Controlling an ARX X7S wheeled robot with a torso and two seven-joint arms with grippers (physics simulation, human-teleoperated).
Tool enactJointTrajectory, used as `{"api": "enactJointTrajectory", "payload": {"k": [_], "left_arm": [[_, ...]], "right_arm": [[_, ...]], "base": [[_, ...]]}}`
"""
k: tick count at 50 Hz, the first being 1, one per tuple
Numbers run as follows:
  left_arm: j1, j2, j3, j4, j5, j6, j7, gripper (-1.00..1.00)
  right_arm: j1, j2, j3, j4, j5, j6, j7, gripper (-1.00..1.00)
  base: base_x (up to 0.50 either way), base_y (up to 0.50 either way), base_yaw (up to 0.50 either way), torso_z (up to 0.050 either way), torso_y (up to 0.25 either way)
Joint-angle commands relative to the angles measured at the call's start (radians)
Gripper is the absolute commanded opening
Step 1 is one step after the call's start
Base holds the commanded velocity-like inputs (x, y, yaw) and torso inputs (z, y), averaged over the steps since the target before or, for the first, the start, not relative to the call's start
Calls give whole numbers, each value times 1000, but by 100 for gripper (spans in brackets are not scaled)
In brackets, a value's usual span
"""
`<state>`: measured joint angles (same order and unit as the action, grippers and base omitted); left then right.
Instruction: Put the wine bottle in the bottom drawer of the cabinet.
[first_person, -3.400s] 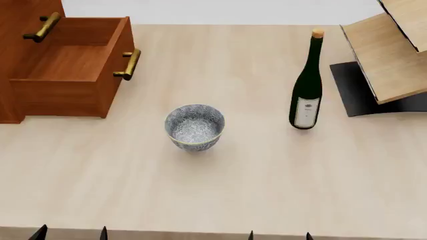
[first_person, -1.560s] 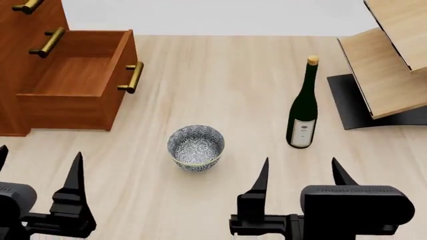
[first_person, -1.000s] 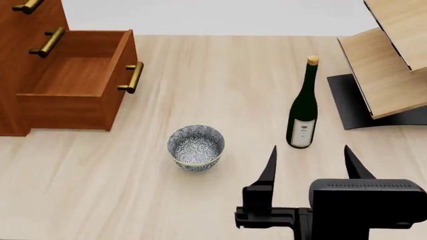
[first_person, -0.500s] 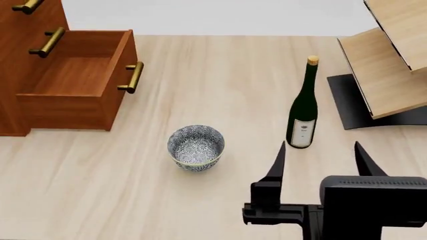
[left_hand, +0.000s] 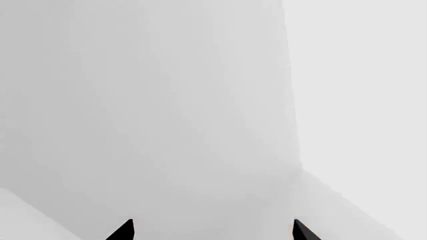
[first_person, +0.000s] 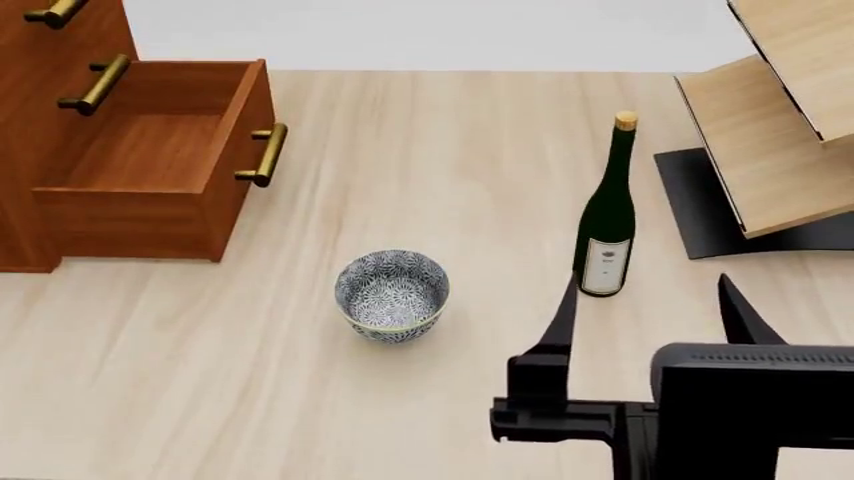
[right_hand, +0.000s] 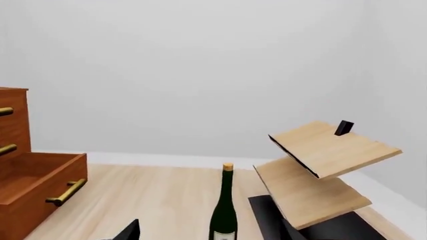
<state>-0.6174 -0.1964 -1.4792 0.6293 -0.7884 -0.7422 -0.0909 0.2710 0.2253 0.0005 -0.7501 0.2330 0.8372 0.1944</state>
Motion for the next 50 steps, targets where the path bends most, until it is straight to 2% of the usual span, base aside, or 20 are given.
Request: {"api": "enactJointTrajectory", "payload": {"k": [1,15,31,50], "left_arm": [[-21,-20,-70,-3,-63,-7,-27,100],[-9,-23,-49,8,-65,-16,-22,100],[-1,-20,-40,8,-65,-11,-12,100],[4,-18,-40,5,-68,-8,-15,100]], "right_arm": [[13,8,5,-33,11,35,12,100],[25,12,-3,-69,19,66,29,100],[25,27,-32,-64,6,41,38,100],[28,22,-22,-52,25,62,51,100]], "base": [[0,0,0,0,0],[0,0,0,0,0],[209,12,0,0,0],[232,217,0,0,0]]}}
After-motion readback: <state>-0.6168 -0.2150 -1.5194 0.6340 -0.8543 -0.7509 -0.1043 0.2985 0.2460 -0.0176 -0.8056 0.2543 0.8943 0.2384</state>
